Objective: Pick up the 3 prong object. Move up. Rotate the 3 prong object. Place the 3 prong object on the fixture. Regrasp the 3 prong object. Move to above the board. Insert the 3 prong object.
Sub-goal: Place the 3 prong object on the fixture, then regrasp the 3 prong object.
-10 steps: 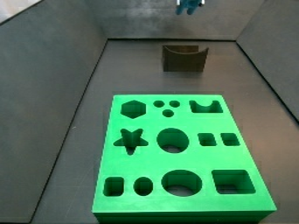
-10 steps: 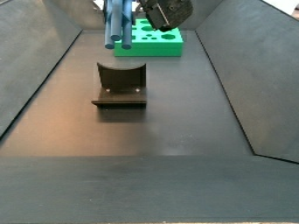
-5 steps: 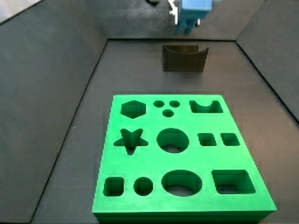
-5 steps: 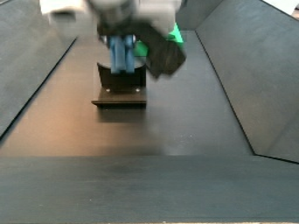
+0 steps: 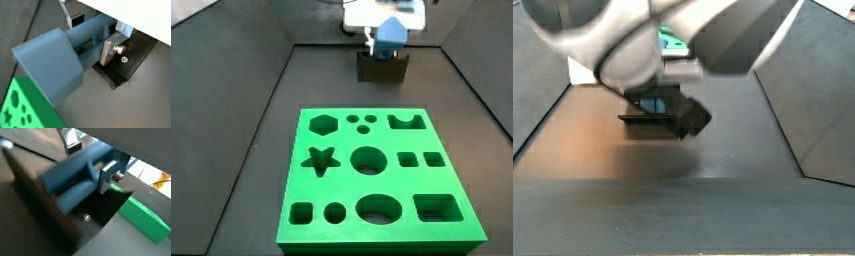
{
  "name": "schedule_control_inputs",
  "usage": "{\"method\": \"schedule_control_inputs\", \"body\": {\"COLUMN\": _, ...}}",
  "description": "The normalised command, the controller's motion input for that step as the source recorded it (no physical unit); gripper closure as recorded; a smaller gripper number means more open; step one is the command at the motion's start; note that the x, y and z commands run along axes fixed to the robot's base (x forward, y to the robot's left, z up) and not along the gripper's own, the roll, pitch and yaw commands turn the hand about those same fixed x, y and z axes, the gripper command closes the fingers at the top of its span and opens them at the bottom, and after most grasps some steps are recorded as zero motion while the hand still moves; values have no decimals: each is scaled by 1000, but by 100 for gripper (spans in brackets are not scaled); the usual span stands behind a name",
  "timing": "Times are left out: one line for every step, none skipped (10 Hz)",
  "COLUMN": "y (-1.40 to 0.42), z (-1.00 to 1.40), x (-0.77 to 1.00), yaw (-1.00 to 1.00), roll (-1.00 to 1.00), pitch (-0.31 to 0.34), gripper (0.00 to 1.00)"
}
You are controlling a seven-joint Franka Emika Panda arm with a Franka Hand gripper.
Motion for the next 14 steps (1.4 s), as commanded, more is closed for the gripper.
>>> {"method": "schedule_control_inputs", "body": {"y": 62, "z": -222, "x": 86, "yaw": -142, "roll": -135, "pitch": -46, "gripper": 100}}
{"method": "schedule_control_inputs", "body": {"y": -500, "z": -167, "x": 0, "yaw": 0, "roll": 0, "pitch": 0, "gripper": 100}}
{"method": "schedule_control_inputs", "body": {"y": 0, "z": 0, "x": 0, "yaw": 0, "roll": 0, "pitch": 0, "gripper": 0}}
{"method": "schedule_control_inputs", "body": {"y": 0, "z": 1000, "x": 0, "yaw": 1, "roll": 58, "pitch": -28, "gripper": 0}}
{"method": "schedule_control_inputs", "body": {"y": 0, "z": 1000, "x": -11, "yaw": 8, "roll": 56, "pitch": -20, "gripper": 0}}
{"method": "schedule_control_inputs", "body": {"y": 1, "z": 1000, "x": -23, "yaw": 15, "roll": 55, "pitch": -15, "gripper": 0}}
{"method": "schedule_control_inputs", "body": {"y": 1, "z": 1000, "x": -36, "yaw": 24, "roll": 50, "pitch": -2, "gripper": 0}}
{"method": "schedule_control_inputs", "body": {"y": 4, "z": 1000, "x": -41, "yaw": 26, "roll": 44, "pitch": 9, "gripper": 0}}
{"method": "schedule_control_inputs", "body": {"y": 10, "z": 899, "x": -41, "yaw": 26, "roll": 36, "pitch": 30, "gripper": 0}}
{"method": "schedule_control_inputs", "body": {"y": 9, "z": 713, "x": -36, "yaw": 20, "roll": 32, "pitch": 44, "gripper": 0}}
{"method": "schedule_control_inputs", "body": {"y": 13, "z": 463, "x": -32, "yaw": 9, "roll": 28, "pitch": 59, "gripper": 0}}
{"method": "schedule_control_inputs", "body": {"y": 14, "z": 337, "x": -32, "yaw": 5, "roll": 29, "pitch": 63, "gripper": 0}}
{"method": "schedule_control_inputs", "body": {"y": -956, "z": 1000, "x": -13, "yaw": 23, "roll": 1000, "pitch": 49, "gripper": 0}}
{"method": "schedule_control_inputs", "body": {"y": -1000, "z": 996, "x": -9, "yaw": 22, "roll": 1000, "pitch": 49, "gripper": 0}}
